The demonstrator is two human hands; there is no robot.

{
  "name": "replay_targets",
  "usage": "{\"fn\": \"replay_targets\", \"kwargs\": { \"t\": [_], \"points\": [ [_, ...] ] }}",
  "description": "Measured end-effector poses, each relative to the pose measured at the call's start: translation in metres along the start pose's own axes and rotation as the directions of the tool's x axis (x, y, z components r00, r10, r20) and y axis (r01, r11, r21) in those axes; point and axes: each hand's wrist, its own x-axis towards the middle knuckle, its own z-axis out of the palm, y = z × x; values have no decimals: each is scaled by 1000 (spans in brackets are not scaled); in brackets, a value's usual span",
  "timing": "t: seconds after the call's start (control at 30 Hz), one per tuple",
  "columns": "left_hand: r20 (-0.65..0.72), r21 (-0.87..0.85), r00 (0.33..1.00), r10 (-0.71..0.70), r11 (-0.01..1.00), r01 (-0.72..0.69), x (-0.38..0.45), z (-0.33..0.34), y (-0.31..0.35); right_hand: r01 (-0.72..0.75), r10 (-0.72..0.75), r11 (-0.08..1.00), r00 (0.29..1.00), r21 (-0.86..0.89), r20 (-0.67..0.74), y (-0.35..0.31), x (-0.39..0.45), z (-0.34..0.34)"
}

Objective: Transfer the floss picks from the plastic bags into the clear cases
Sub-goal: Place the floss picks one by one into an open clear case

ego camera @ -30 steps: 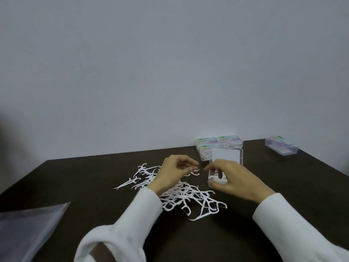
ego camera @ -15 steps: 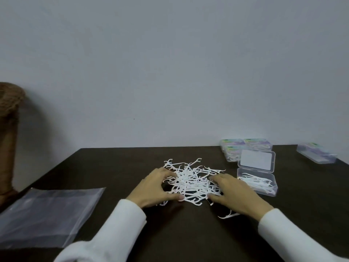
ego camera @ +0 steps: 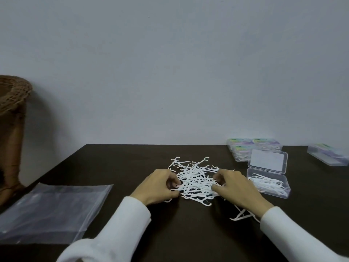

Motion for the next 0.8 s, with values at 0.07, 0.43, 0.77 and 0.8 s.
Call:
{"fn": "replay_targets", "kwargs": {
  "t": [0.07,0.43,0.77,0.8],
  "points": [
    [-55,-4,998,9,1000,-9,0,-1,2,34,-32,998,998,-48,49,-2,-1,2],
    [-39,170,993,115,980,-106,-1,13,21,205,-209,975,977,-81,-48,2,0,4],
    [-216,237,952,215,958,-163,-2,17,24,269,-259,953,962,141,-86,12,5,-3],
    [-237,225,947,217,961,-164,-3,17,24,266,-254,951,963,155,-94,13,5,-4]
  ]
}}
